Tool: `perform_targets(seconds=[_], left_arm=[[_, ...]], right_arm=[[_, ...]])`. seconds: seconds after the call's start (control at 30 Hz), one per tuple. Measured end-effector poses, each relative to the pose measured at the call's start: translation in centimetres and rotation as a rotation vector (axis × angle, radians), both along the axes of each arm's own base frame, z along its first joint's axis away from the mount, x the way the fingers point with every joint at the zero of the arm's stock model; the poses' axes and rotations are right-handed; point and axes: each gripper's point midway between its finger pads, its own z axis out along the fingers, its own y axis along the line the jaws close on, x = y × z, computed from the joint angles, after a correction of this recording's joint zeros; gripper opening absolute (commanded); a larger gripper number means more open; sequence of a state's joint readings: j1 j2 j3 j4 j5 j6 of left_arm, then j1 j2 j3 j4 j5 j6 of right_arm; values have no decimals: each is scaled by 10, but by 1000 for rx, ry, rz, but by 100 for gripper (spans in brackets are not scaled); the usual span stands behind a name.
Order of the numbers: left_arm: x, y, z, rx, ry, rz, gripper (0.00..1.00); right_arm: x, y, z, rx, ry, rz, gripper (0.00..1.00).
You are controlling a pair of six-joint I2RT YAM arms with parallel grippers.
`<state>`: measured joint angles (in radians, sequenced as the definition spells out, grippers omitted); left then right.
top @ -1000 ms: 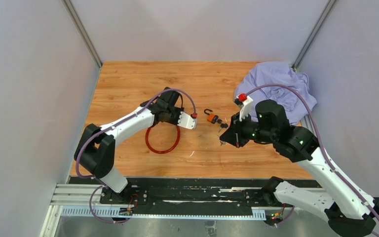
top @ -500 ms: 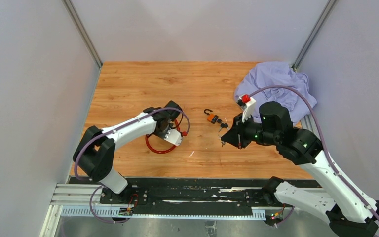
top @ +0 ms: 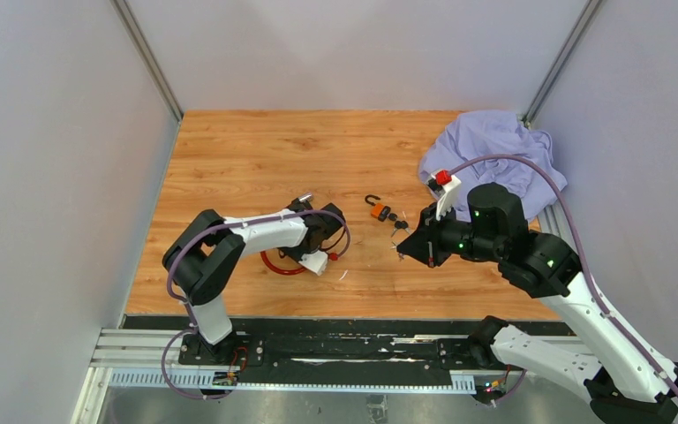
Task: Unlock with the key
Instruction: Place the lock at the center of the board.
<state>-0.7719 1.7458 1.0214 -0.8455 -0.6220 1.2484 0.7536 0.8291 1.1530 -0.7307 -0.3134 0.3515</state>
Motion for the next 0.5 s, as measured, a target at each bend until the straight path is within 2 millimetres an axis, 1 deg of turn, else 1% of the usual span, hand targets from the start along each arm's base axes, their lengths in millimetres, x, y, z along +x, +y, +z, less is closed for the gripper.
perform_targets(seconds=[0.07, 0.1, 0.13, 0.17, 0.3, 0.4, 0.5], left_arm=[[-2, -2, -2, -2, -2, 8, 44], [-3, -3, -3, -4, -1, 11, 46], [-4, -4, -4, -9, 2, 10, 57], [-5, -5, -5, -16, 3, 15, 59], [-11, -10, -10, -50, 27, 26, 61], [-14, -13, -13, -78, 43, 37, 61], [-15, -19, -14, -110, 53, 47, 58]], right_arm=[[0, 0, 0, 0, 0, 0, 1], [0, 0, 0, 0, 0, 0, 0], [0, 0, 0, 0, 0, 0, 1], [0, 0, 0, 0, 0, 0, 1], [0, 0, 0, 0, 0, 0, 1], [0, 0, 0, 0, 0, 0, 0], [0, 0, 0, 0, 0, 0, 0]])
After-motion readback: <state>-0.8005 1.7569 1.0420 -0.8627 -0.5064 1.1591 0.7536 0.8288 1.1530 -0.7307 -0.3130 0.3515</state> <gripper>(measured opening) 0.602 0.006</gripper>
